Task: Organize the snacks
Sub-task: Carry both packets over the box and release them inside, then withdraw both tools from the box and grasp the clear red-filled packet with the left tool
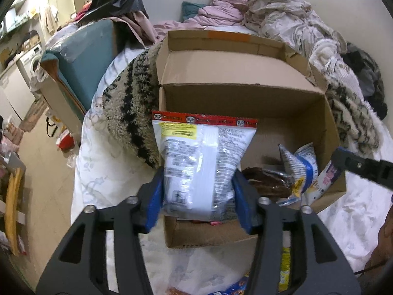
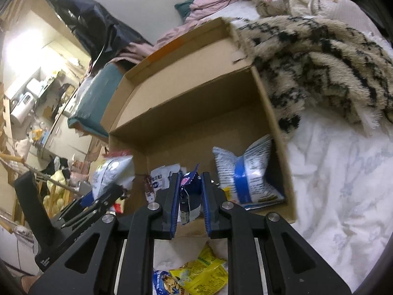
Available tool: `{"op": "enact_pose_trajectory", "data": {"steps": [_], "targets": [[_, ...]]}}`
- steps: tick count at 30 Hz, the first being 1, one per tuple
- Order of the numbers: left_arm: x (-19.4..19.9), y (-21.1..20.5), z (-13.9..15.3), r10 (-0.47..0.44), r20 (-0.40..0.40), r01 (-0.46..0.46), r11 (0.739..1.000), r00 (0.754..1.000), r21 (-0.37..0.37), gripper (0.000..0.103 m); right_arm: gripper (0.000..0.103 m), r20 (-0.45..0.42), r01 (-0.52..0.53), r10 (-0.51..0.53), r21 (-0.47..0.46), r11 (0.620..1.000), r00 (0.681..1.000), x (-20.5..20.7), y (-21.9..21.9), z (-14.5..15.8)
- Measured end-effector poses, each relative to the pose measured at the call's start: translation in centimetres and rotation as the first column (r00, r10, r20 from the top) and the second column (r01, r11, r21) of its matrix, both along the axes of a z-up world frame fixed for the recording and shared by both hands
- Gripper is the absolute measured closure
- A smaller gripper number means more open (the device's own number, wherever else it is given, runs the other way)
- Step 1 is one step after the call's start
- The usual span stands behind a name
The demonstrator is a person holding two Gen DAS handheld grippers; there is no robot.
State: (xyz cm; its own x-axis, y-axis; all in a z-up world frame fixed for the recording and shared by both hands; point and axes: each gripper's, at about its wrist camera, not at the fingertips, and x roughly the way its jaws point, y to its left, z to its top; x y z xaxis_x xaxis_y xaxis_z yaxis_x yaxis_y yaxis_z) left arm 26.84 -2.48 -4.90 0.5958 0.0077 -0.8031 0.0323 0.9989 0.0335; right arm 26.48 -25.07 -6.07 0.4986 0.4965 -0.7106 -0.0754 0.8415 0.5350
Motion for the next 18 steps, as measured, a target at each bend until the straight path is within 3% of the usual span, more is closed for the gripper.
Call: {"op": "enact_pose_trajectory", "data": {"steps": [3,4,5,7,18], "targets": [[0.0,-0.4,-0.5,-0.024,-0.031,0.024,1.000,0.999,-0.001,0.026,0.078,0.002,0.038,-0.038,-0.033,0.999,0.999,-0.1,0.1,-0.2],[-0.1,-0.3,-0.5,-0.028,-0.031,0.027,1.000,0.999,-0.014,0.025,0.066,-0.026,0.031,-0.031,-0.010,0.999,0.999,0.1,-0.1,-0.5],[-0.2,-0.2,-0.4,-0.030,-0.032,0.029,0.999,0.999,-0.026,0.022,0.044,-0.039,0.037,-0.037,0.001,0.999,0.999,0.2,-0.3,-0.6],[-0.3,-0.1,-0.3,-0.025,-0.030,0.024,0.999,0.999,-0.043,0.020,0.028,-0.033,0.078,-0.077,0.017,0.997,0.996,0.0,-1.0,-0.6],[-0.2,2.8,-0.5,0.064,-0.073,-0.074,0.987,0.995,-0.143,0.020,0.029,-0.066,0.144,-0.141,0.052,0.988,0.988,0.1,-3.0,-0.9]]}}
